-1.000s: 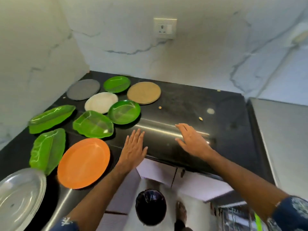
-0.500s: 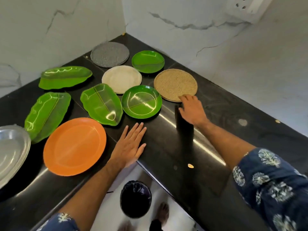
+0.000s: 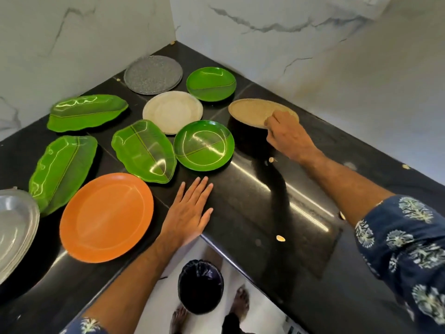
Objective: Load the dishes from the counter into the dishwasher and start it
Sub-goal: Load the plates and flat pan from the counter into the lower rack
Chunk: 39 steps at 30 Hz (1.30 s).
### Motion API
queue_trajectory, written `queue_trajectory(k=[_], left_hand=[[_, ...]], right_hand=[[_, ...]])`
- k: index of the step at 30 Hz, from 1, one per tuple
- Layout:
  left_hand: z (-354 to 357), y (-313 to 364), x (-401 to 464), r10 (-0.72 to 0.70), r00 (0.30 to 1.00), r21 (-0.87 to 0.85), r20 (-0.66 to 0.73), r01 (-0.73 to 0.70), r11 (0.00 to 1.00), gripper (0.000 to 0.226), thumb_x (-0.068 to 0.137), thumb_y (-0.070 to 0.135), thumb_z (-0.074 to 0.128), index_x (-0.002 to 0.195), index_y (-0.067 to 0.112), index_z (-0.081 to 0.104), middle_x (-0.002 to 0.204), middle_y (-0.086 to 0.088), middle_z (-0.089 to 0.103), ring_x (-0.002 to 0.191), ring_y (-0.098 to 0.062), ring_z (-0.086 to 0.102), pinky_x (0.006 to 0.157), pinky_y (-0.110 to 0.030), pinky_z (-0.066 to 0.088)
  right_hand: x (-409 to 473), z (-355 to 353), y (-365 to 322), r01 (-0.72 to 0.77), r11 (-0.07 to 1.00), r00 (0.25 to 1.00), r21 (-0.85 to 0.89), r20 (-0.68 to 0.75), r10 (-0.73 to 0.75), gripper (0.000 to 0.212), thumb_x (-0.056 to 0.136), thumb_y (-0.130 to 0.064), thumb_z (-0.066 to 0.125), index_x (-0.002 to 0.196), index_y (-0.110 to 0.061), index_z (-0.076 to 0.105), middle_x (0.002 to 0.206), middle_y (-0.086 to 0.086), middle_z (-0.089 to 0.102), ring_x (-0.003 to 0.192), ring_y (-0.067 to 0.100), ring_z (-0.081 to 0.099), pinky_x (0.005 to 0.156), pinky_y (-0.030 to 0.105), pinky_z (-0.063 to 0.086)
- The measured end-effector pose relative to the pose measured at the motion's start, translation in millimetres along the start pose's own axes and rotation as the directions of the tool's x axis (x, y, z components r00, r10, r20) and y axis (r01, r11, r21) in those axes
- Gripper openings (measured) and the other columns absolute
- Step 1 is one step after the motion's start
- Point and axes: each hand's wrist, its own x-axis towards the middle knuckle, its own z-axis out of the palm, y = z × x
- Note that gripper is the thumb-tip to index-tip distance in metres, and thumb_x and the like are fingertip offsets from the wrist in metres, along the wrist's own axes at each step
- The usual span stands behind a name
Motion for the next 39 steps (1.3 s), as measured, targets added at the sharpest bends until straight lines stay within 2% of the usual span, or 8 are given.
queue_trajectory(k=[10,14,17,23,26,29,33,39], left_hand=[[-20,12,-3,0.181,0.982,-0.322,-0.045,-0.186,0.928,0.063,0.098,0.046,0.028,0.150,0.011,0.039,0.158,-0.011,0.035,0.147,-0.027,0.030,0.122,-0.050,0.022],[-64,86,-9,0.241,0.945,-0.953,0.219,0.154,0.262,0.045,0.103,0.040,0.043,0.144,0.023,0.042,0.141,-0.009,0.050,0.112,-0.024,0.064,0.100,-0.042,0.051],[-87,141,-11,0.372,0.806,-0.806,0.461,0.556,-0.206,0.060,0.100,0.056,0.035,0.145,0.017,0.040,0.136,-0.018,0.057,0.108,-0.043,0.067,0.084,-0.054,0.058],[-84,266,-68,0.669,0.583,-0.844,0.462,0.521,0.129,0.053,0.087,0.018,0.069,0.138,0.013,0.055,0.125,-0.008,0.065,0.110,-0.025,0.062,0.078,-0.029,0.058],[-71,325,-126,0.775,0.434,-0.852,0.459,0.462,0.246,0.064,0.086,-0.001,0.067,0.144,0.016,0.046,0.132,-0.005,0.062,0.116,-0.021,0.062,0.082,-0.031,0.057],[-47,380,-199,0.821,0.261,-0.828,0.507,0.413,0.380,0.060,0.085,-0.005,0.068,0.134,0.024,0.048,0.116,0.005,0.069,0.106,-0.016,0.067,0.075,-0.034,0.060],[26,449,-280,0.765,0.205,-0.787,0.611,0.265,0.557,0.070,0.070,0.010,0.078,0.132,0.013,0.045,0.116,-0.006,0.064,0.102,-0.018,0.067,0.071,-0.032,0.059],[135,522,-336,0.579,0.215,-0.612,0.786,0.141,0.778,0.035,0.091,0.039,0.064,0.125,0.032,0.056,0.128,0.003,0.063,0.125,-0.028,0.058,0.092,-0.041,0.050]], right_hand=[[-148,-143,-65,-0.438,0.839,0.816,0.324,-0.248,0.522,0.012,0.095,-0.006,0.055,0.106,-0.003,0.059,0.106,0.010,0.047,0.097,0.023,0.048,0.088,0.028,0.042],[-264,-193,-147,-0.555,0.688,0.654,0.467,-0.266,0.708,0.022,0.087,0.011,0.059,0.099,-0.007,0.061,0.100,0.006,0.048,0.092,0.018,0.052,0.084,0.017,0.041],[-331,-215,-203,-0.556,0.589,0.566,0.587,-0.251,0.785,0.024,0.084,0.012,0.060,0.095,-0.010,0.063,0.097,0.005,0.050,0.090,0.015,0.056,0.084,0.021,0.044],[-506,-248,-298,-0.669,0.464,0.460,0.581,-0.167,0.872,0.032,0.076,0.017,0.069,0.091,-0.011,0.073,0.118,0.013,0.048,0.118,0.028,0.050,0.096,0.033,0.045],[-591,-247,-341,-0.715,0.225,0.072,0.662,-0.250,0.965,0.045,0.073,0.015,0.074,0.096,-0.024,0.070,0.129,0.012,0.046,0.129,0.033,0.044,0.106,0.048,0.043],[-662,-241,-387,-0.164,-0.079,-0.431,0.983,0.001,0.902,0.031,0.096,-0.007,0.058,0.124,-0.018,0.059,0.129,0.008,0.059,0.117,0.023,0.061,0.091,0.046,0.055],[-759,-204,-433,0.332,-0.444,-0.362,0.833,0.546,0.755,0.050,0.099,-0.050,0.037,0.130,-0.018,0.060,0.124,0.007,0.069,0.113,0.026,0.066,0.078,0.037,0.060],[-853,-120,-446,0.113,-0.564,-0.453,0.818,0.548,0.703,0.025,0.099,-0.010,0.054,0.120,-0.022,0.063,0.111,0.009,0.072,0.108,0.029,0.067,0.092,0.042,0.056]])
